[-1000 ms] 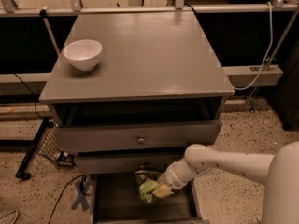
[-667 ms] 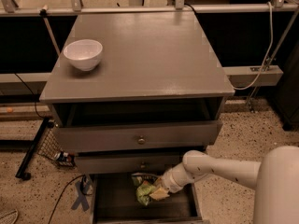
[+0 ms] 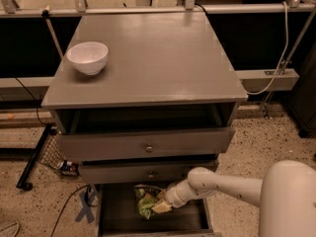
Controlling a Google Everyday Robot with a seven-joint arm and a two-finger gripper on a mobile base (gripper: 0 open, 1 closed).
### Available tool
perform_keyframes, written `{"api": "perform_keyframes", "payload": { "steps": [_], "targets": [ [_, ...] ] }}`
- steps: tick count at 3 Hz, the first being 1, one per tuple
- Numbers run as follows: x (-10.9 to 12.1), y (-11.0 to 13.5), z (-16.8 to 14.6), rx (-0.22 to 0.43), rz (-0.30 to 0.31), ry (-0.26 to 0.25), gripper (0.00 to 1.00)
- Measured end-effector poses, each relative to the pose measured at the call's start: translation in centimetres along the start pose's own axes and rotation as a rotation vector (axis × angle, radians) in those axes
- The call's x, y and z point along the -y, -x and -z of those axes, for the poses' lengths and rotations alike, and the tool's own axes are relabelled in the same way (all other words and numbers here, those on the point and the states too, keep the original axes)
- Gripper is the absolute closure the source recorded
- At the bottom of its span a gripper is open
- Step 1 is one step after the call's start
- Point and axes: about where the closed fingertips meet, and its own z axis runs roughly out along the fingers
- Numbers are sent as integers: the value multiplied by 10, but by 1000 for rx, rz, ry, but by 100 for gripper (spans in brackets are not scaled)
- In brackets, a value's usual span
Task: Place green jalapeno chip bag into bottom drawer
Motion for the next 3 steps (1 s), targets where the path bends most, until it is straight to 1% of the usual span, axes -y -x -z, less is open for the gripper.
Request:
{"api": "perform_keyframes", "payload": {
  "steps": [1,2,3],
  "targets": [
    [3,1,-32,14,23,1,100],
    [7,2,-52,18,34,1,100],
    [15,-2,-73,18,20,-5,100]
  ]
}}
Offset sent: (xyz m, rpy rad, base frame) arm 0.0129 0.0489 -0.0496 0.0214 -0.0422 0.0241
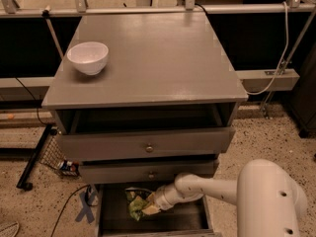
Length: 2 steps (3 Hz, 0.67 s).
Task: Place green jalapeno chip bag into bottom drawer
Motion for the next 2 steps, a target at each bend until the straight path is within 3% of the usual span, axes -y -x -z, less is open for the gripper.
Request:
{"api": "perform_keyframes", "payload": {
  "steps": [2],
  "targets": [
    [4,3,-33,19,-8,-7,100]
  ]
}}
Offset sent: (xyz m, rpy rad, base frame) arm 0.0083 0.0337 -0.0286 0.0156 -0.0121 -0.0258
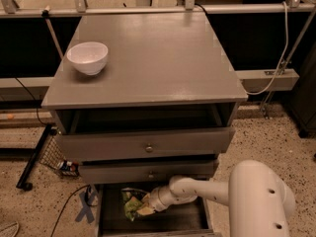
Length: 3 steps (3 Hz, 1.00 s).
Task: Place green jalapeno chip bag into bottom drawer
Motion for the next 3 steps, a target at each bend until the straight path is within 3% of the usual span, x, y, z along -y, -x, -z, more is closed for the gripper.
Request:
{"api": "perform_keyframes", "payload": {
  "steps": [1,2,3],
  "targets": [
    [-1,3,-13,15,-6,12,100],
    [-4,3,-17,17,-7,17,79],
    [-6,3,-19,17,-8,22,48]
  ]
}}
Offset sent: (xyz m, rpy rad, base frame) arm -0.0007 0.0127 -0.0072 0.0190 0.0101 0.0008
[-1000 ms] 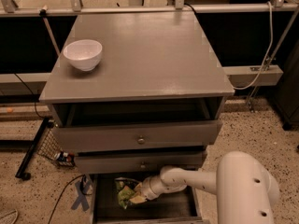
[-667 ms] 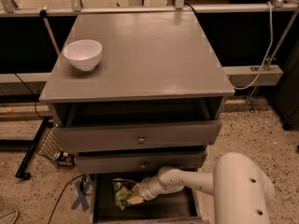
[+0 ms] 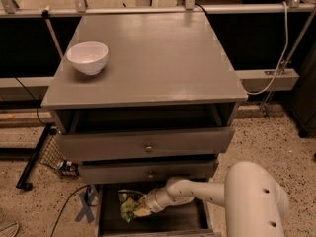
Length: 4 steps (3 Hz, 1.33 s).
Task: Place green jalapeno chip bag into bottom drawer
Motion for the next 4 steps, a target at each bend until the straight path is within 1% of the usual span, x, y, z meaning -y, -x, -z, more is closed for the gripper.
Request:
{"api": "perform_keyframes", "payload": {
  "steps": [2,3,4],
  "targets": [
    [-4,0,-4,0,0,8,0],
    [-4,-1,-4,2,-2,8,0],
    [0,-15,12,15,-32,-27,0]
  ]
}}
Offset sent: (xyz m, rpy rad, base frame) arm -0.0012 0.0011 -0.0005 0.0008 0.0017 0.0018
